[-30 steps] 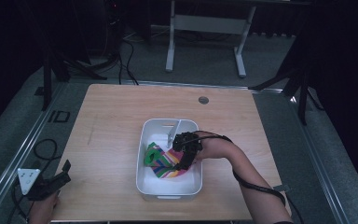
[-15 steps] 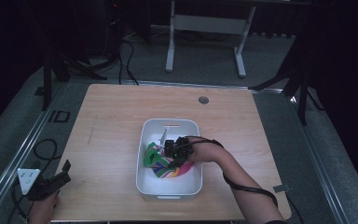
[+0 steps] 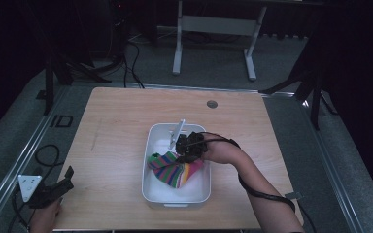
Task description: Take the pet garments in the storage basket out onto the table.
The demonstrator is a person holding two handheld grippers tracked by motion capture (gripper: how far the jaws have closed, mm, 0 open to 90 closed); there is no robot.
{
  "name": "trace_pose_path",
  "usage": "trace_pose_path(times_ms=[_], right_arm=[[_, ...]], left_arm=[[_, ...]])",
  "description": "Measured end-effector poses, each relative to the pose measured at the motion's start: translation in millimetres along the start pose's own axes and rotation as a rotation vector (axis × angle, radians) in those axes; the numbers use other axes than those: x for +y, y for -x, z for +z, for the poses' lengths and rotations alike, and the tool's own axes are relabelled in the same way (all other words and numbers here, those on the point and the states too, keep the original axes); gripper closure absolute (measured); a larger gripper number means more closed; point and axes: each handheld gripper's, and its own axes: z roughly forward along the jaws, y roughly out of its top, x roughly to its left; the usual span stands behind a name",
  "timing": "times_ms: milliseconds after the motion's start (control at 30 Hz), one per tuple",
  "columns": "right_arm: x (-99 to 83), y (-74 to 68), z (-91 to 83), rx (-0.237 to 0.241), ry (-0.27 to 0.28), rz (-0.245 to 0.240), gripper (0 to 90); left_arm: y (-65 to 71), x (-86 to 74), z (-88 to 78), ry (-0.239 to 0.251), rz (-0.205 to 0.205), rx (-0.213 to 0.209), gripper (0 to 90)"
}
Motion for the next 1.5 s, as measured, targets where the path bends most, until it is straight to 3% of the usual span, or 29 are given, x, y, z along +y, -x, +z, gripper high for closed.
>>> trace_pose_path(times_ms=[533, 800, 933, 1000, 1500], right_arm=[[21.8, 2.8, -72.6, -0.075, 0.076, -0.023, 81.0], [36.4, 4.0, -115.5, -0.121, 0.082, -0.044, 81.0], [35.2, 5.1, -128.2, -0.139, 0.095, -0.035, 81.0], [28.8, 6.6, -139.5, -0.151, 0.11, -0.023, 81.0], [-23.7, 15.3, -178.8, -0.218, 0.102, 0.084, 81.0]], left_arm=[[-0.3, 0.0, 0.1, 0.002, -0.004, 0.002, 0.9], [-0.4, 0.1, -0.1, 0.0, -0.006, 0.002, 1.0], [-0.6, 0.0, -0.1, 0.001, -0.008, 0.002, 0.9], [-0.7, 0.1, 0.1, -0.001, -0.008, 0.001, 0.9], [-0.8, 0.2, 0.2, -0.001, -0.011, 0.005, 0.9]])
